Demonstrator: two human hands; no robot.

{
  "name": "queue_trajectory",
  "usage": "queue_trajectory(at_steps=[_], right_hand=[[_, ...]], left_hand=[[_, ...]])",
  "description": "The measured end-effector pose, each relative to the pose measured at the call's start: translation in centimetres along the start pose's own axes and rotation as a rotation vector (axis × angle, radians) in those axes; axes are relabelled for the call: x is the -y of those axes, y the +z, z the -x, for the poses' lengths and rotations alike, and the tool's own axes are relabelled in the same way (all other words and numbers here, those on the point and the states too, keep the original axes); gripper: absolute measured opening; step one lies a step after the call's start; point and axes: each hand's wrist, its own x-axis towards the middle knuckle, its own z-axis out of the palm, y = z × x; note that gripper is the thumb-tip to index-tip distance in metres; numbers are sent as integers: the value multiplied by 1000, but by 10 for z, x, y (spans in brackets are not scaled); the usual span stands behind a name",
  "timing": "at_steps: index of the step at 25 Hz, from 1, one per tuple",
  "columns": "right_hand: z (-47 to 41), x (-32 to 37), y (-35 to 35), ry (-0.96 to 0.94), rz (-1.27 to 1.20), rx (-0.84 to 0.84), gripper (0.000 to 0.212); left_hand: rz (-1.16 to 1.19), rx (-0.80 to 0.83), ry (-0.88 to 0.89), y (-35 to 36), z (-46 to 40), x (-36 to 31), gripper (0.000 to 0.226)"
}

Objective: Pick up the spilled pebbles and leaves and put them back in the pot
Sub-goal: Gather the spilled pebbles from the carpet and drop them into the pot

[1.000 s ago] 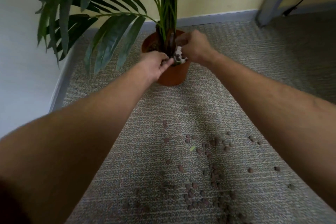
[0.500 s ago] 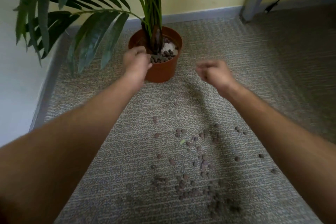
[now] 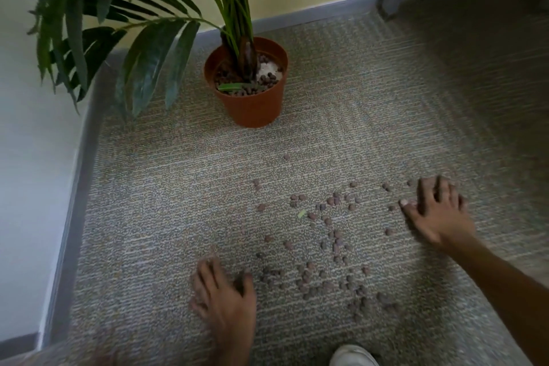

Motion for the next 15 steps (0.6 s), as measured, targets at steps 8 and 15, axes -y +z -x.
queue_trajectory(at_steps=[8,15], right_hand=[[38,91,6,-720,144,90,86],[34,101,-2,-647,39,39,94]], left_hand=[[-213,208,759,20,23,-35,79],[-237,85,590,15,16,-22,91]])
